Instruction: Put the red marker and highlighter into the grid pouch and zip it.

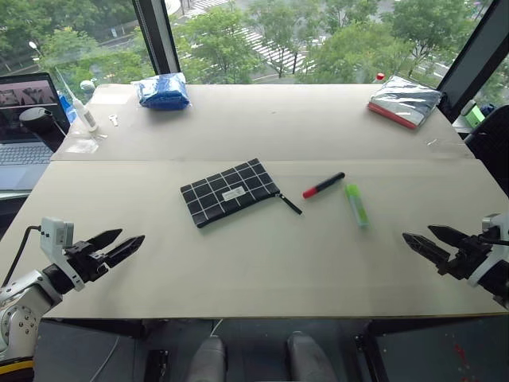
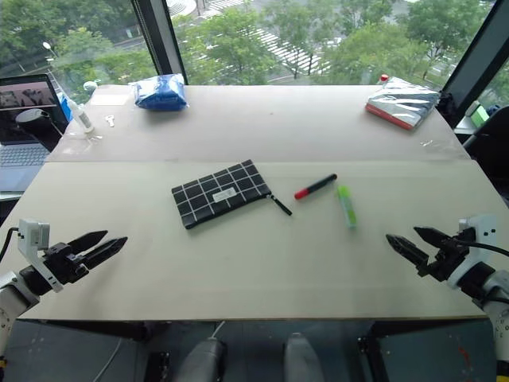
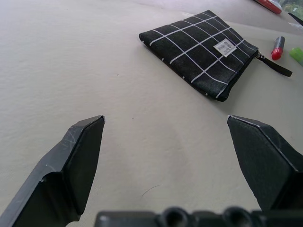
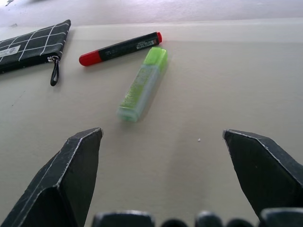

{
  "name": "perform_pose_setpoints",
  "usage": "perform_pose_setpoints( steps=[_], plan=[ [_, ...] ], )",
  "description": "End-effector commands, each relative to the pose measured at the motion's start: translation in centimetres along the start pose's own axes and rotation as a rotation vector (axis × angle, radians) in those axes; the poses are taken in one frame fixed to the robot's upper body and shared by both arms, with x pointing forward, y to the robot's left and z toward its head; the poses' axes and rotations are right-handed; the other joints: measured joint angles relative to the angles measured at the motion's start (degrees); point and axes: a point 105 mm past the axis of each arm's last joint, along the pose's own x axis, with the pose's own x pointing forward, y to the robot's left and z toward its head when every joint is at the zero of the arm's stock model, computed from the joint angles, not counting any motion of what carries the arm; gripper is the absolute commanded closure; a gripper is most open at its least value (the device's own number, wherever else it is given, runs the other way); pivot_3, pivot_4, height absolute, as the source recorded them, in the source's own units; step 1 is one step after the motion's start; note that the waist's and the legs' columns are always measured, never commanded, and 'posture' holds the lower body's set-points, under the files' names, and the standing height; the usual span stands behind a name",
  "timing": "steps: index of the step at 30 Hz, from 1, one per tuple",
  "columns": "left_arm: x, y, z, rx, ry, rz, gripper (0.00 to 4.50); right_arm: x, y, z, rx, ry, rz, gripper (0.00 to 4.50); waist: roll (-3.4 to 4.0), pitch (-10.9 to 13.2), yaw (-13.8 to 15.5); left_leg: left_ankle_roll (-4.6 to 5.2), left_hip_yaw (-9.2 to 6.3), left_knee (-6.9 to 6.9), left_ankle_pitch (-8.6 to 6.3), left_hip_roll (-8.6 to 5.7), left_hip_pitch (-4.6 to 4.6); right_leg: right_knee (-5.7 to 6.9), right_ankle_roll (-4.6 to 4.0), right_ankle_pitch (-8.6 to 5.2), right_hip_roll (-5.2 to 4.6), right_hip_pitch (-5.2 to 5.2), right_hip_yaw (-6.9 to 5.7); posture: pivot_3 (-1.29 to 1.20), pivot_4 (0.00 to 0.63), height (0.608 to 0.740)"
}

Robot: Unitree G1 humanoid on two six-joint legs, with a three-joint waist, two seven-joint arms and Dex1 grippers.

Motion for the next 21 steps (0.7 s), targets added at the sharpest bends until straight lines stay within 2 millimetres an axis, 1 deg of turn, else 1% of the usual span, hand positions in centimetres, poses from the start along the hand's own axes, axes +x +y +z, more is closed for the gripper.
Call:
perform_pose_setpoints(
  steps=[1, 3, 5, 6, 7, 8, 10, 14, 15, 16, 18, 19, 20, 21],
  plan=[
    [0.4, -0.5, 1.0, 0.084, 0.002, -0.034, 0.03, 0.4, 0.7, 1.1, -0.042, -0.029, 0.026, 0.0, 0.0, 0.0, -0.01, 0.0, 0.0, 0.0, 0.0, 0.0, 0.0, 0.0, 0.0, 0.0, 0.0, 0.0, 0.0, 0.0, 0.15, 0.74],
    [1.0, -0.8, 0.9, 0.189, 0.037, -0.061, 0.03, 1.1, 1.2, 0.7, -0.048, -0.015, 0.045, 0.0, 0.0, 0.0, 0.04, 0.0, 0.0, 0.0, 0.0, 0.0, 0.0, 0.0, 0.0, 0.0, 0.0, 0.0, 0.0, 0.0, 0.15, 0.74],
    [1.3, -0.6, 0.7, 0.27, 0.058, -0.068, 0.03, 1.4, 1.4, 0.6, -0.048, -0.011, 0.05, 0.0, 0.0, 0.0, 0.07, -0.02, 0.0, 0.0, 0.02, 0.0, 0.01, 0.01, 0.0, 0.0, 0.0, 0.0, -0.01, 0.0, 0.15, 0.74],
    [1.4, -0.5, 0.4, 0.327, 0.079, -0.07, 0.0, 1.6, 1.5, 0.7, -0.047, -0.01, 0.053, 0.25, 0.0, 0.0, 0.07, -0.03, 0.0, 0.0, 0.02, -0.01, 0.0, 0.0, 0.0, 0.0, 0.0, 0.0, 0.01, 0.0, 0.15, 0.74],
    [1.5, -0.5, 0.2, 0.424, 0.099, -0.079, 0.0, 1.9, 1.8, 0.8, -0.055, -0.009, 0.063, 0.51, 0.01, 0.0, 0.06, -0.03, 0.01, -0.01, 0.02, 0.0, 0.0, -0.01, -0.02, 0.01, 0.0, 0.0, 0.01, 0.0, 0.15, 0.74],
    [1.7, -0.6, 0.1, 0.519, 0.106, -0.096, 0.0, 2.2, 2.3, 1.1, -0.046, -0.015, 0.091, 0.72, 0.01, 0.0, -0.03, -0.03, 0.02, -0.01, 0.02, 0.0, 0.0, -0.01, -0.06, 0.03, 0.0, 0.0, 0.01, 0.0, 0.15, 0.74],
    [2.0, -0.7, 0.2, 0.673, 0.113, -0.11, 0.0, 2.6, 3.5, 1.6, -0.056, -0.023, 0.155, 1.34, 0.01, 0.0, -0.06, -0.03, 0.02, -0.03, 0.02, 0.0, -0.01, -0.04, -0.07, 0.04, 0.0, -0.02, 0.02, 0.0, 0.15, 0.74],
    [2.8, -0.9, 0.2, 0.86, 0.123, -0.149, 0.0, 4.0, 5.9, 3.1, -0.095, -0.046, 0.254, 2.82, 0.01, 0.0, -0.04, -0.03, 0.02, -0.03, 0.02, 0.0, -0.02, -0.06, -0.07, 0.05, 0.0, -0.02, 0.02, 0.0, 0.15, 0.74],
    [2.9, -1.0, 0.0, 0.899, 0.137, -0.166, 0.0, 4.3, 6.7, 3.5, -0.099, -0.052, 0.287, 3.06, 0.01, 0.0, 0.0, -0.03, 0.02, -0.02, 0.02, 0.0, -0.02, -0.05, -0.07, 0.05, 0.0, -0.02, 0.02, 0.0, 0.15, 0.74],
    [3.1, -1.2, -0.1, 0.943, 0.147, -0.185, 0.0, 4.8, 7.6, 3.9, -0.106, -0.06, 0.324, 3.48, 0.01, 0.0, -0.01, -0.02, 0.02, -0.02, 0.02, 0.0, -0.02, -0.05, -0.06, 0.05, 0.0, -0.02, 0.01, 0.0, 0.15, 0.74],
    [3.6, -1.5, -0.2, 1.014, 0.155, -0.22, 0.0, 5.8, 9.7, 4.5, -0.122, -0.072, 0.406, 4.15, 0.01, 0.0, -0.04, -0.02, 0.02, -0.03, 0.02, 0.01, -0.02, -0.05, -0.05, 0.04, 0.0, -0.02, 0.01, 0.0, 0.15, 0.74],
    [3.8, -1.6, -0.2, 1.04, 0.153, -0.231, 0.0, 6.2, 10.5, 4.7, -0.126, -0.078, 0.437, 4.4, 0.01, 0.0, -0.02, -0.02, 0.02, -0.03, 0.02, 0.01, -0.02, -0.05, -0.05, 0.04, 0.0, -0.02, 0.01, 0.0, 0.15, 0.74],
    [4.2, -1.8, -0.1, 1.071, 0.149, -0.242, 0.0, 6.9, 11.3, 4.9, -0.145, -0.082, 0.458, 4.47, 0.01, 0.0, -0.01, -0.02, 0.01, -0.03, 0.02, 0.01, -0.03, -0.05, -0.05, 0.05, 0.0, -0.02, 0.0, 0.0, 0.15, 0.74],
    [4.6, -1.9, 0.1, 1.106, 0.141, -0.251, 0.0, 8.1, 11.8, 5.1, -0.16, -0.083, 0.45, 4.47, 0.0, 0.0, -0.04, -0.02, 0.01, -0.03, 0.02, 0.01, -0.03, -0.05, -0.05, 0.05, 0.0, -0.03, 0.0, 0.0, 0.15, 0.74]
  ],
)
